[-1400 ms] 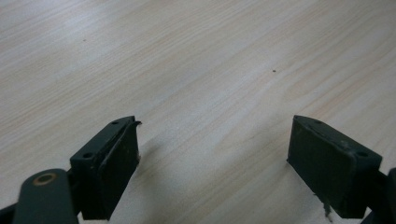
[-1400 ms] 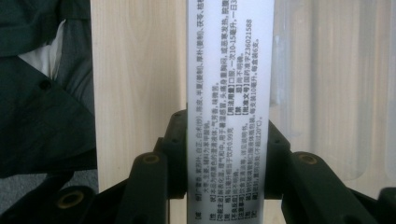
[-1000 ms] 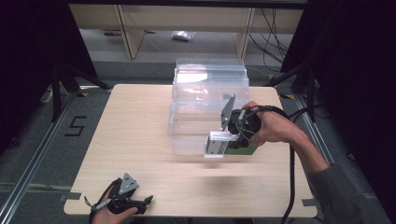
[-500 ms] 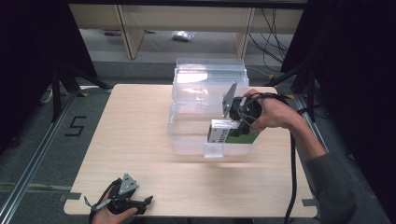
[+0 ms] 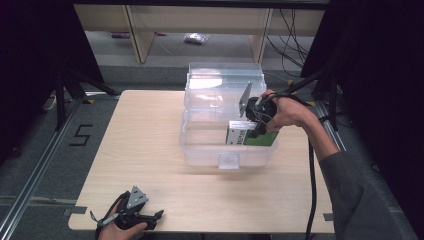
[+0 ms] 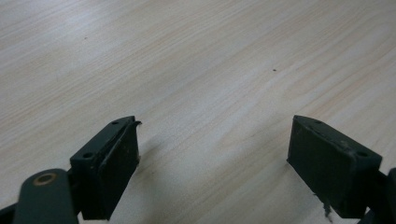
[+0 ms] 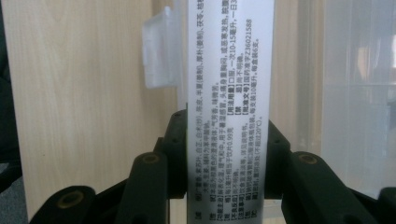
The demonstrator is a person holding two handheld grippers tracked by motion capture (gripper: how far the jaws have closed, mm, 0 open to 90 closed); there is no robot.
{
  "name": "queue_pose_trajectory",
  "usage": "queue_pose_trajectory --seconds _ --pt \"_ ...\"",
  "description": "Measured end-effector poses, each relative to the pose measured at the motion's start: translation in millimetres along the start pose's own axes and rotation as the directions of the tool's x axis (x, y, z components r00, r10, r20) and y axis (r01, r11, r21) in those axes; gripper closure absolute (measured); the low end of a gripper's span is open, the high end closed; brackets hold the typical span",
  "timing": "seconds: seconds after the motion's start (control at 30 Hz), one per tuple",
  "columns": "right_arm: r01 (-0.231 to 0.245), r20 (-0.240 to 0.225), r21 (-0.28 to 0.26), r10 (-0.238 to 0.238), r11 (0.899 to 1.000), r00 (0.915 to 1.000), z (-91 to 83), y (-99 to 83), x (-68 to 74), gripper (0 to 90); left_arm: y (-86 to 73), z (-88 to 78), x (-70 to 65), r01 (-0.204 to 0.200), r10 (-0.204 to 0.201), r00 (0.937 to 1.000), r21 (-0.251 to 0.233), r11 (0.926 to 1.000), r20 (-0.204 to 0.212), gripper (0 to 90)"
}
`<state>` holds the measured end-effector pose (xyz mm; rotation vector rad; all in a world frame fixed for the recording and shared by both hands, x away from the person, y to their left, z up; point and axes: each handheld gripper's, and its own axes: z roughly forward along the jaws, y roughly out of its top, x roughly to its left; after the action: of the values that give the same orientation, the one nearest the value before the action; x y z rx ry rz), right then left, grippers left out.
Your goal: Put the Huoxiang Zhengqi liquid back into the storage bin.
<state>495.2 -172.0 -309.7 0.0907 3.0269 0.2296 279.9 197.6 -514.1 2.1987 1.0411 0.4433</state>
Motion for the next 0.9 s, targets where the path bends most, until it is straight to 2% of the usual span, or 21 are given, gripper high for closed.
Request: queue_pose_trajectory --seconds 0.1,0.13,0.17,0.27,0.4,0.5,0.53,0.57,0.63,0.7,0.73,0.87,0.9 --pt "0.004 -0.006 -0.008 -0.004 1.0 1.0 5.5 -0.4 -5.6 64.0 -0.1 -0.1 0.2 0.0 0.0 1.0 -0.003 1.0 0.0 15.8" --pt "-0.022 -0.007 0.003 0.022 1.0 0.9997 9.6 -1.4 -8.5 64.0 0.1 0.3 0.2 -0.003 0.003 1.0 -0.004 1.0 0.001 15.8" --pt "-0.003 -0.009 0.001 0.003 1.0 1.0 12.1 -1.8 -11.8 64.0 0.1 0.3 0.4 -0.008 0.008 1.0 -0.001 1.0 0.0 15.8" --pt "-0.019 -0.019 -0.006 0.019 1.0 0.9996 17.7 -3.9 -16.0 64.0 -0.6 0.1 0.3 0.001 -0.001 1.0 -0.005 1.0 0.003 15.8" --pt "0.007 -0.013 0.012 -0.006 1.0 0.9999 24.6 -5.5 -21.0 64.0 -1.0 1.2 -0.1 0.009 -0.009 1.0 -0.008 0.9999 0.003 15.8" --pt "-0.009 -0.026 0.002 0.009 1.0 0.9996 28.7 -5.6 -20.9 64.0 -0.7 0.6 0.4 0.001 -0.001 1.0 -0.005 1.0 0.003 15.8" --pt "0.015 -0.016 0.012 -0.015 1.0 0.9998 32.4 -6.6 -23.2 64.0 -0.6 0.6 0.2 -0.001 0.001 1.0 -0.004 1.0 0.002 15.8" --pt "-0.014 -0.026 0.012 0.014 1.0 0.9996 34.3 -6.1 -20.4 64.0 -0.6 0.6 0.2 -0.001 0.001 1.0 -0.004 1.0 0.002 15.8" --pt "-0.018 -0.04 0.019 0.019 1.0 0.999 36.2 -5.9 -19.7 64.0 -1.5 0.5 -1.0 0.019 -0.019 0.9998 -0.002 0.9998 0.01 15.8" --pt "0.011 -0.02 0.029 -0.01 1.0 0.9998 39.9 -6.5 -22.5 64.0 -0.9 0.2 0.2 0.006 -0.006 1.0 -0.004 1.0 0.003 15.8" --pt "0.026 -0.025 0.021 -0.025 0.999 0.9994 41.9 -6.6 -23.4 64.0 -0.7 0.6 0.4 0.001 -0.001 1.0 -0.007 1.0 0.003 15.8" --pt "-0.007 -0.042 0.02 0.007 1.0 0.9991 47.8 -7.6 -21.5 64.0 -1.0 1.1 0.3 0.008 -0.008 1.0 -0.011 0.9999 0.002 15.8" --pt "0.029 -0.038 0.03 -0.028 0.999 0.9989 49.8 -8.3 -24.1 64.0 -1.0 1.1 0.3 0.008 -0.008 1.0 -0.011 0.9999 0.002 15.8"
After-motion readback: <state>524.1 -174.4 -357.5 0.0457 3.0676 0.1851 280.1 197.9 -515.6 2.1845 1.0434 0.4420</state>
